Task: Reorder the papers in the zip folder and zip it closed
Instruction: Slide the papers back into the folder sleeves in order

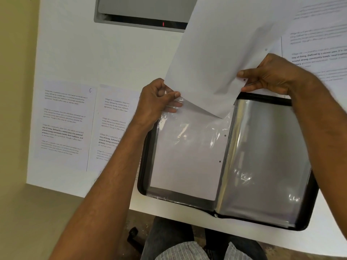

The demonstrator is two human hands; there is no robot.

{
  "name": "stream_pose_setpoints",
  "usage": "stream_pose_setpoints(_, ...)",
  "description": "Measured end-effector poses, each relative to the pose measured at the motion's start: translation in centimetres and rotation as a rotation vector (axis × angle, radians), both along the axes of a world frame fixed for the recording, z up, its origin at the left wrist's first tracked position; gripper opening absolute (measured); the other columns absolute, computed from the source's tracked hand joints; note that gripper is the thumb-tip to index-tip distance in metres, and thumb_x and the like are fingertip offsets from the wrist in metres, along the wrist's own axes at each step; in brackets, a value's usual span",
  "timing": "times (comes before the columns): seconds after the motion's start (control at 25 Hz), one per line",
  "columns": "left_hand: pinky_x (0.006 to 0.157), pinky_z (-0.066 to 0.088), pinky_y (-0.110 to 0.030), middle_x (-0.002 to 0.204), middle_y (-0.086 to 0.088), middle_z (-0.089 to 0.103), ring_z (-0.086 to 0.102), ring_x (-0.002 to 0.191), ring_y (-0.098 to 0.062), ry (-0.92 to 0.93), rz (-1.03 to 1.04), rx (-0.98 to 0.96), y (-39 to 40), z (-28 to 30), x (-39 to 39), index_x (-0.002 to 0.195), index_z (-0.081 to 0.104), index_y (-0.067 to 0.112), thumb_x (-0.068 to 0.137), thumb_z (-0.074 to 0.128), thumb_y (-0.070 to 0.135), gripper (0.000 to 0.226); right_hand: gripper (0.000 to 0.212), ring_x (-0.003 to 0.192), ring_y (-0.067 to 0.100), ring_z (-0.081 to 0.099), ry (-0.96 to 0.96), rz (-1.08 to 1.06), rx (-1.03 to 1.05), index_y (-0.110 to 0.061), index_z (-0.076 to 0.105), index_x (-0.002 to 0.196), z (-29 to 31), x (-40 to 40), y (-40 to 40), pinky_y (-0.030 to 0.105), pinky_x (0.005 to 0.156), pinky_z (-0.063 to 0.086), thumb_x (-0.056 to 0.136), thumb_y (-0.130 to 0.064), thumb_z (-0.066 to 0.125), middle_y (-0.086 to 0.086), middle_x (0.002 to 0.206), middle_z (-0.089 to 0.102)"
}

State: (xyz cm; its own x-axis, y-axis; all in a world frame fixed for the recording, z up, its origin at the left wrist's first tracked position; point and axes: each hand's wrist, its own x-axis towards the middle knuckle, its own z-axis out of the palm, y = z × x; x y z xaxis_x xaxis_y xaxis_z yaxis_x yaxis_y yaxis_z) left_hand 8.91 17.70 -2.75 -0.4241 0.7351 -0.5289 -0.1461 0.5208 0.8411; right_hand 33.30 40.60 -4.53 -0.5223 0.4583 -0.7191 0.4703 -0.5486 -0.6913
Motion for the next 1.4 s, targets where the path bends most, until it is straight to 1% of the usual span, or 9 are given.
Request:
stream_pose_setpoints(0.2,0.063,0.063,-0.038,0.086,-0.007,0.078,0.077,0.079,-0.032,-0.010,0.008,0.003,-0.1,0.3,0.0,0.095,0.056,0.007,0.093,0.073,0.007,0.017,0.046,0.092,0.021,0.073,-0.022,0.028,0.007,0.002,0.068,0.122,0.0,0.2,0.6,0.029,0.073,0.064,0.079,-0.013,0.074,0.018,0.124,0.070)
stream_pose_setpoints(0.32,0.064,0.063,-0.037,0.093,-0.011,0.078,0.077,0.078,-0.033,-0.002,0.018,-0.013,0.0,0.3,0.0,0.096,0.057,0.007,0.100,0.065,0.019,0.015,0.059,0.095,0.023,0.073,-0.017,0.056,0.003,0.012,0.059,0.132,0.0,0.5,0.9,0.029,0.074,0.064,0.080,-0.012,0.073,0.028,0.131,0.065)
stream_pose_setpoints(0.56,0.062,0.062,-0.034,0.097,-0.015,0.077,0.076,0.077,-0.034,0.016,0.040,-0.034,0.0,-0.1,0.1,0.103,0.056,0.006,0.110,0.046,0.025,0.022,0.066,0.093,0.024,0.075,-0.016,0.074,-0.006,0.020,0.056,0.129,0.0,0.8,1.2,0.035,0.078,0.065,0.075,-0.014,0.076,0.023,0.119,0.070)
stream_pose_setpoints(0.72,0.063,0.063,-0.035,0.097,-0.020,0.075,0.077,0.077,-0.033,0.031,0.061,-0.047,0.0,0.0,-0.1,0.107,0.056,0.002,0.108,0.049,0.015,0.014,0.058,0.087,0.023,0.074,-0.028,0.063,0.001,0.018,0.061,0.120,-0.1,0.6,1.4,0.032,0.073,0.065,0.074,-0.013,0.077,0.015,0.101,0.073)
stream_pose_setpoints(0.96,0.076,0.064,-0.044,0.104,-0.026,0.072,0.077,0.084,-0.032,0.009,0.074,-0.048,0.0,0.4,-0.2,0.117,0.059,-0.002,0.104,0.055,0.013,0.020,0.011,0.081,0.020,0.076,-0.032,0.071,-0.016,-0.001,0.080,0.080,-0.3,0.7,1.6,0.034,0.074,0.065,0.076,-0.010,0.074,0.007,0.086,0.079)
stream_pose_setpoints(1.04,0.077,0.064,-0.045,0.106,-0.028,0.070,0.077,0.085,-0.032,-0.001,0.079,-0.049,-0.1,0.4,-0.1,0.113,0.060,-0.004,0.105,0.056,0.016,0.022,0.014,0.082,0.021,0.076,-0.041,0.075,-0.010,0.000,0.078,0.084,-0.3,0.6,1.7,0.034,0.073,0.065,0.076,-0.011,0.075,0.007,0.086,0.079)
stream_pose_setpoints(1.2,0.075,0.065,-0.042,0.089,-0.022,0.067,0.078,0.082,-0.032,0.001,0.082,-0.037,-0.1,0.5,0.0,0.100,0.063,0.002,0.104,0.059,0.018,0.017,0.022,0.083,0.021,0.076,-0.041,0.077,-0.007,0.003,0.076,0.093,-0.3,0.6,1.9,0.033,0.073,0.065,0.077,-0.011,0.075,0.010,0.092,0.078)
stream_pose_setpoints(1.28,0.072,0.065,-0.037,0.090,-0.022,0.067,0.078,0.080,-0.031,-0.002,0.091,-0.039,-0.2,0.5,-0.1,0.104,0.065,-0.002,0.102,0.061,0.014,0.016,0.031,0.084,0.021,0.076,-0.044,0.076,-0.004,0.004,0.071,0.103,-0.3,0.5,1.8,0.033,0.074,0.065,0.077,-0.012,0.075,0.010,0.096,0.078)
stream_pose_setpoints(1.4,0.071,0.064,-0.034,0.099,-0.027,0.072,0.078,0.082,-0.030,-0.013,0.107,-0.029,-0.3,0.7,0.0,0.114,0.066,0.000,0.100,0.063,0.009,0.016,0.017,0.082,0.019,0.076,-0.029,0.071,-0.004,-0.004,0.072,0.102,-0.2,0.3,1.5,0.031,0.072,0.065,0.085,-0.008,0.072,0.006,0.094,0.079)
